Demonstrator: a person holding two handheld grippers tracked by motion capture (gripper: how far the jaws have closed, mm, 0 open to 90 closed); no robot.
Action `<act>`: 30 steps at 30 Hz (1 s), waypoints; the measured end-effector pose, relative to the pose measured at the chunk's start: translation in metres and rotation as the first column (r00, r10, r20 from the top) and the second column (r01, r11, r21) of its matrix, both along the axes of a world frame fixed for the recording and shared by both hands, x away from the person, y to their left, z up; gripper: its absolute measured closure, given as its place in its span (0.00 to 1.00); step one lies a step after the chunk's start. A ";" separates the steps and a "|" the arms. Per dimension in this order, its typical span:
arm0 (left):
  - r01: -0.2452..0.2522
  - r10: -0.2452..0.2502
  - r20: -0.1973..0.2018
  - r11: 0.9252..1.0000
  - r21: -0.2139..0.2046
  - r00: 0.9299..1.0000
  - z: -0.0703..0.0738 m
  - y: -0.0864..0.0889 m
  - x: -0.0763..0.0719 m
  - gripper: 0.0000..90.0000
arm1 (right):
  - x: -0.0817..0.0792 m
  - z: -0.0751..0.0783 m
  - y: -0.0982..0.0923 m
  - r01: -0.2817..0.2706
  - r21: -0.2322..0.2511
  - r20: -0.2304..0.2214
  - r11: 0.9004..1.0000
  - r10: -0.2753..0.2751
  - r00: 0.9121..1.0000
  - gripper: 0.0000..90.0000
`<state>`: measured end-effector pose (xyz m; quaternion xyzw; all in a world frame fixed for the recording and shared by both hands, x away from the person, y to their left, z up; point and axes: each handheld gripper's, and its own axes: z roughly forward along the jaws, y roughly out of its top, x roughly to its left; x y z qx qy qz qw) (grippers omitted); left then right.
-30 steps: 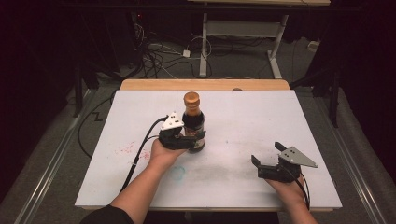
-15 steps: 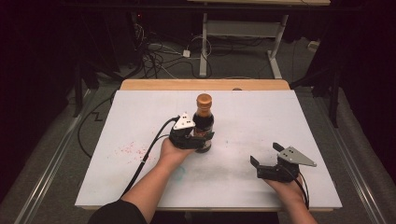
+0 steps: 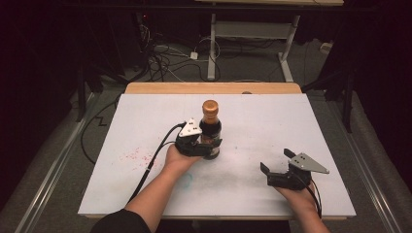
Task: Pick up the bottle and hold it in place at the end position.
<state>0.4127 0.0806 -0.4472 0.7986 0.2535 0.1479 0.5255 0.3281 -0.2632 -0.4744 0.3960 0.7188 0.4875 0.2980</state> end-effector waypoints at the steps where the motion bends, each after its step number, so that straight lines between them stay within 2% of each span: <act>1: 0.000 0.000 -0.001 1.000 -0.001 1.000 0.000 0.000 0.000 0.31 | 0.000 0.000 0.000 -0.001 -0.001 -0.001 1.000 0.001 1.000 0.00; 9: -0.003 0.003 -0.036 1.000 -0.008 0.999 0.001 0.002 0.001 0.30 | 0.000 0.000 -0.001 0.002 -0.004 0.000 1.000 -0.002 1.000 0.00; 21: -0.006 0.006 -0.043 1.000 -0.012 0.999 0.001 0.001 0.001 0.29 | 0.001 -0.001 0.003 -0.008 -0.004 -0.009 1.000 0.008 1.000 0.00; 24: -0.005 0.003 -0.060 1.000 -0.030 0.998 0.002 0.002 0.001 0.28 | 0.002 -0.001 0.003 -0.008 0.000 -0.013 1.000 0.008 1.000 0.00; 30: -0.004 0.003 -0.052 1.000 -0.021 0.999 0.003 0.003 0.000 0.28 | 0.003 0.003 0.007 -0.021 -0.003 -0.013 1.000 0.021 1.000 0.00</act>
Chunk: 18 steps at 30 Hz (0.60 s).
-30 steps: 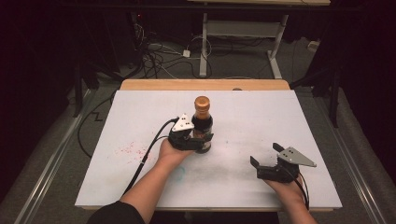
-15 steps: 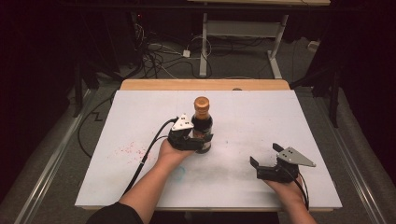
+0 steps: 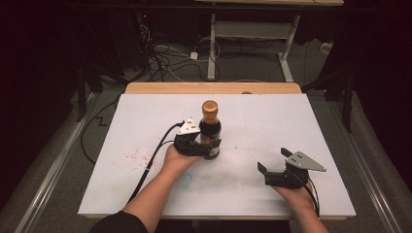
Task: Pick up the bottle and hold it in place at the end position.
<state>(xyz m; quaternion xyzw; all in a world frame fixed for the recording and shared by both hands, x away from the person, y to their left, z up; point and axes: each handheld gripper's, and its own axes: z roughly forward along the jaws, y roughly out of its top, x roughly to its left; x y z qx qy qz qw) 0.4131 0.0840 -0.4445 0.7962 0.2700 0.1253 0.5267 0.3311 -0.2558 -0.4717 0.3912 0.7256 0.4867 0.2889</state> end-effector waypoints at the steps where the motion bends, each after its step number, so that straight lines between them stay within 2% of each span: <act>1: 0.000 0.000 0.000 1.000 0.000 1.000 0.000 0.000 0.000 0.28 | 0.000 0.001 0.000 -0.001 0.004 0.001 1.000 0.001 1.000 0.00; 10: 0.000 0.000 -0.003 1.000 0.007 1.000 -0.002 0.002 -0.002 0.28 | 0.007 0.014 0.005 -0.017 0.010 0.013 1.000 0.017 1.000 0.01; 14: -0.002 0.002 -0.004 1.000 0.018 1.000 -0.003 0.002 -0.002 0.28 | 0.012 0.018 0.009 -0.020 0.005 0.020 1.000 0.020 1.000 0.05; 15: -0.002 0.002 -0.009 1.000 0.030 1.000 -0.005 0.001 -0.002 0.28 | 0.014 0.020 0.011 -0.022 0.009 0.019 1.000 0.022 1.000 0.08; 18: 0.000 0.000 -0.014 1.000 0.031 1.000 -0.007 0.001 -0.002 0.29 | 0.016 0.022 0.013 -0.024 0.009 0.015 1.000 0.024 1.000 0.12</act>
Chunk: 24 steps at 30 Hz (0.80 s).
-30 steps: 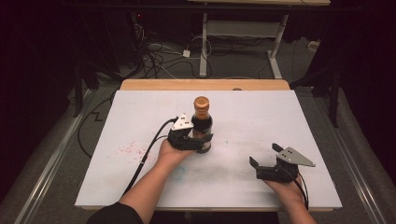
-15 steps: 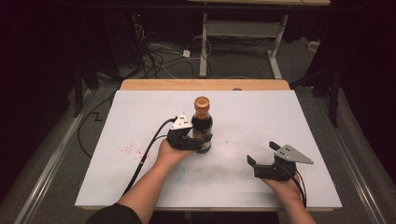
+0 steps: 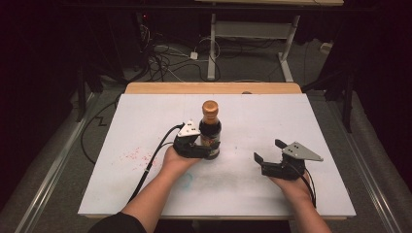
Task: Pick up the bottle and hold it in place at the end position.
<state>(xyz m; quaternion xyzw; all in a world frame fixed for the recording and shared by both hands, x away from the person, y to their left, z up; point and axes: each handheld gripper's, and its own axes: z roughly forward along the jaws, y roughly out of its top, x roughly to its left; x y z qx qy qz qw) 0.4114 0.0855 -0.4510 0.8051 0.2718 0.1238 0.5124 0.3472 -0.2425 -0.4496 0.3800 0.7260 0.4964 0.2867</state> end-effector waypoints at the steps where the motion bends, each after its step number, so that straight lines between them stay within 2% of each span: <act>1: -0.004 0.004 0.006 1.000 0.005 1.000 0.001 0.000 -0.001 0.29 | 0.002 0.002 0.002 -0.009 0.001 0.002 1.000 0.009 1.000 0.19; 6: -0.009 0.009 0.011 1.000 0.007 1.000 0.001 -0.001 -0.001 0.29 | 0.005 0.007 0.008 -0.022 0.002 -0.002 1.000 0.022 1.000 0.27; 9: -0.010 0.010 0.012 1.000 0.008 1.000 0.001 -0.001 -0.001 0.30 | 0.008 0.009 0.013 -0.033 -0.004 -0.010 0.999 0.033 0.999 0.38; 10: -0.010 0.010 0.012 1.000 0.009 1.000 0.001 -0.001 -0.001 0.30 | 0.008 0.009 0.013 -0.033 -0.004 -0.010 0.999 0.033 0.999 0.38; 14: -0.011 0.011 0.013 1.000 0.002 1.000 0.000 -0.001 -0.001 0.30 | 0.010 0.011 0.019 -0.055 0.006 -0.006 0.998 0.055 0.998 0.52; 15: -0.011 0.011 0.013 1.000 0.002 1.000 0.000 -0.001 -0.001 0.30 | 0.010 0.011 0.019 -0.055 0.006 -0.006 0.998 0.055 0.998 0.52; 16: -0.012 0.012 0.013 1.000 -0.002 1.000 0.000 -0.002 -0.001 0.29 | 0.012 0.013 0.022 -0.058 0.009 -0.003 0.998 0.058 0.998 0.58; 19: -0.016 0.016 0.030 1.000 -0.014 0.999 0.002 -0.002 -0.001 0.28 | 0.013 0.015 0.026 -0.067 0.015 0.000 0.998 0.067 0.998 0.67; 20: -0.016 0.016 0.030 1.000 -0.014 0.999 0.002 -0.002 -0.001 0.28 | 0.013 0.015 0.026 -0.067 0.015 0.000 0.998 0.067 0.998 0.67; 21: -0.016 0.016 0.028 0.999 -0.029 0.999 0.003 -0.002 -0.001 0.28 | 0.013 0.018 0.028 -0.067 0.013 0.008 0.998 0.067 0.998 0.73; 24: -0.015 0.015 0.025 1.000 -0.022 1.000 0.003 -0.003 -0.001 0.29 | 0.015 0.021 0.031 -0.079 0.008 0.007 0.997 0.079 0.997 0.81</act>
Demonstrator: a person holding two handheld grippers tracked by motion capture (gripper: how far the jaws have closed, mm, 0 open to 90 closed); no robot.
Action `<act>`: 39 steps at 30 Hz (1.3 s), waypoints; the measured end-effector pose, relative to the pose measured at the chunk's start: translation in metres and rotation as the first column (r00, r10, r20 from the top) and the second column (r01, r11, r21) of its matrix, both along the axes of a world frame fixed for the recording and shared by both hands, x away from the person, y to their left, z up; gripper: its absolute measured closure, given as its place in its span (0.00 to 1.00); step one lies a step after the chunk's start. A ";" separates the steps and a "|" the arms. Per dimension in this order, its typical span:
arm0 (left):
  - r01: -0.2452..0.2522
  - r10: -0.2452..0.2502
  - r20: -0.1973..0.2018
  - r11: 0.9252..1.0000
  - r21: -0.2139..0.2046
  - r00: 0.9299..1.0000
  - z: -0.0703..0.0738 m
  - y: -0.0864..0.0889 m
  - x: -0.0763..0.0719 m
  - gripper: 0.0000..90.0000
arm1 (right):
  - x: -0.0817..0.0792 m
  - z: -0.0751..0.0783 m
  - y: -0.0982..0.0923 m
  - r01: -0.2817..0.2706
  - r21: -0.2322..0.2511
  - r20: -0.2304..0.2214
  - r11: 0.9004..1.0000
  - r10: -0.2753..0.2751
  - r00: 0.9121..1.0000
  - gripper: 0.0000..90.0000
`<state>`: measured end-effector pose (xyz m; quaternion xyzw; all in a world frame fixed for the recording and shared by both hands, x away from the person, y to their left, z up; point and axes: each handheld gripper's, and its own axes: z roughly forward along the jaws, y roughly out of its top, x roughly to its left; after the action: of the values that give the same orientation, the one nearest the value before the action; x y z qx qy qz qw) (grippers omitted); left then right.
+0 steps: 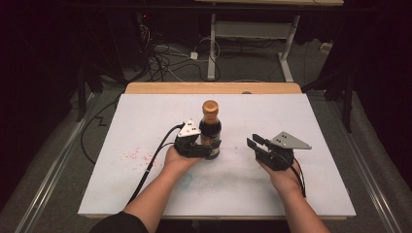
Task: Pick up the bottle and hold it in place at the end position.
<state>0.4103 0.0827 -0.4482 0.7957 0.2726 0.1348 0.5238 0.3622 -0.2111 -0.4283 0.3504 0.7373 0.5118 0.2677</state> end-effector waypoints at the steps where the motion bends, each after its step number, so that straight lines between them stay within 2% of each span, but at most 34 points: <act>1: -0.001 0.001 -0.001 1.000 0.005 1.000 0.000 0.000 0.000 0.29 | 0.001 0.001 0.001 -0.007 -0.003 0.000 1.000 0.007 1.000 0.82; 11: 0.001 -0.002 0.012 1.000 0.019 1.000 0.000 0.000 -0.001 0.31 | 0.007 0.008 0.008 -0.023 -0.006 0.003 1.000 0.023 1.000 1.00; 18: -0.003 0.003 0.019 1.000 0.018 1.000 -0.001 0.000 -0.002 0.31 | 0.008 0.018 0.014 -0.037 -0.023 0.021 0.999 0.037 0.999 1.00; 23: -0.025 0.025 0.011 1.000 0.006 1.000 -0.001 -0.002 -0.003 0.30 | 0.010 0.026 0.021 -0.052 -0.029 0.037 0.998 0.053 0.998 1.00; 31: -0.012 0.012 0.019 1.000 0.017 1.000 -0.001 -0.001 -0.002 0.31 | 0.015 0.031 0.027 -0.066 -0.018 0.020 0.998 0.067 0.998 1.00; 39: -0.005 0.004 0.025 1.000 0.015 1.000 -0.002 -0.001 -0.002 0.31 | 0.017 0.040 0.032 -0.073 -0.020 0.036 0.997 0.073 0.997 1.00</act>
<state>0.4085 0.0819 -0.4503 0.7972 0.2668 0.1480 0.5209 0.3796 -0.1791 -0.3879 0.3113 0.7493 0.5207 0.2655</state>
